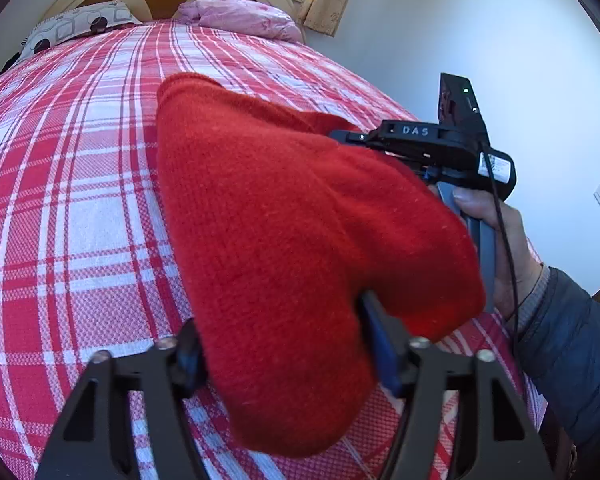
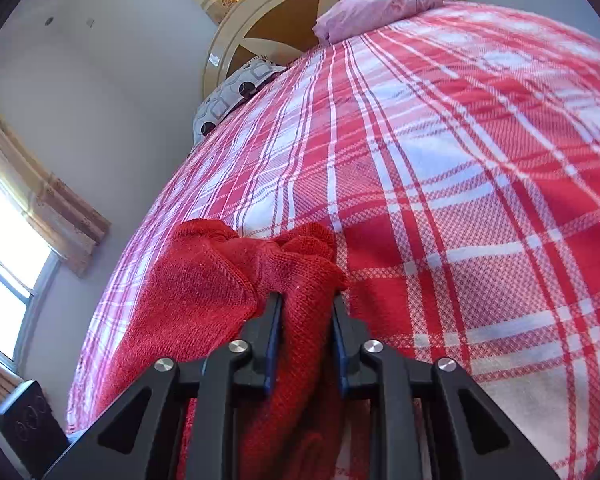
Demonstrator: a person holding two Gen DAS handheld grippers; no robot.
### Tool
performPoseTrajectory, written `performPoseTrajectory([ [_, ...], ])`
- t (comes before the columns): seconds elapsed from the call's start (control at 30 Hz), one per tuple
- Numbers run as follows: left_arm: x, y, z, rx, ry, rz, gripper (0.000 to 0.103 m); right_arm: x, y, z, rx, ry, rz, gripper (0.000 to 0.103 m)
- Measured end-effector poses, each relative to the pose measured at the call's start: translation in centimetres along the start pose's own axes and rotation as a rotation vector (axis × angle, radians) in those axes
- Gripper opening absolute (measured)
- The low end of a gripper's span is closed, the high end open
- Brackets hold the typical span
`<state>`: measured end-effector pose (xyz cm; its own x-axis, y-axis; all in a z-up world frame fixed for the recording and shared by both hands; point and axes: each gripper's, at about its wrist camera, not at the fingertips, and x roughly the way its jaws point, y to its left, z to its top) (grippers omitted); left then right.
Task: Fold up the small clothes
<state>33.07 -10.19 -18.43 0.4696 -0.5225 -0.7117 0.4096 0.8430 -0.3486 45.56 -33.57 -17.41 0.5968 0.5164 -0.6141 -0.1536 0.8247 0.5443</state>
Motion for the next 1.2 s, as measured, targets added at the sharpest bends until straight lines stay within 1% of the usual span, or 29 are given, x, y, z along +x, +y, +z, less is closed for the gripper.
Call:
performPoseTrajectory([
  [0.1, -1.3, 0.2, -0.1, -0.011, -0.003, -0.013, 0.044, -1.0, 0.9, 0.1, -0.007, -0.033, -0.003, 0.018],
  [0.13, -1.6, 0.3, 0.0, -0.008, -0.004, -0.011, 0.042, -1.4, 1.3, 0.2, -0.003, -0.046, 0.006, 0.017],
  [0.23, -2.9, 0.1, -0.2, -0.003, -0.004, 0.008, 0.04, -2.2, 3.1, 0.2, -0.015, -0.064, 0.027, 0.016],
  [0.3, -4.1, -0.2, -0.4, 0.008, -0.013, 0.017, 0.039, -2.3, 4.2, -0.1, -0.023, -0.06, 0.033, 0.016],
  [0.37, -5.3, -0.5, -0.7, 0.016, -0.026, 0.022, 0.039, -2.3, 5.5, -0.4, -0.026, -0.049, 0.035, 0.016],
  [0.57, -9.3, 0.1, -1.9, 0.008, -0.067, 0.044, 0.038, -1.8, 9.0, -1.9, -0.019, -0.015, 0.084, 0.015],
  [0.77, -13.4, 2.0, -3.8, -0.011, -0.098, 0.086, 0.038, -0.4, 14.3, -3.6, -0.073, 0.012, 0.141, 0.015],
  [1.1, -18.6, 5.6, -6.3, -0.064, -0.151, 0.161, 0.037, 2.9, 23.2, -6.5, -0.148, 0.064, 0.22, 0.015],
  [1.2, -20.0, 6.8, -7.0, -0.085, -0.171, 0.177, 0.037, 3.8, 25.1, -6.8, -0.161, 0.076, 0.237, 0.015],
])
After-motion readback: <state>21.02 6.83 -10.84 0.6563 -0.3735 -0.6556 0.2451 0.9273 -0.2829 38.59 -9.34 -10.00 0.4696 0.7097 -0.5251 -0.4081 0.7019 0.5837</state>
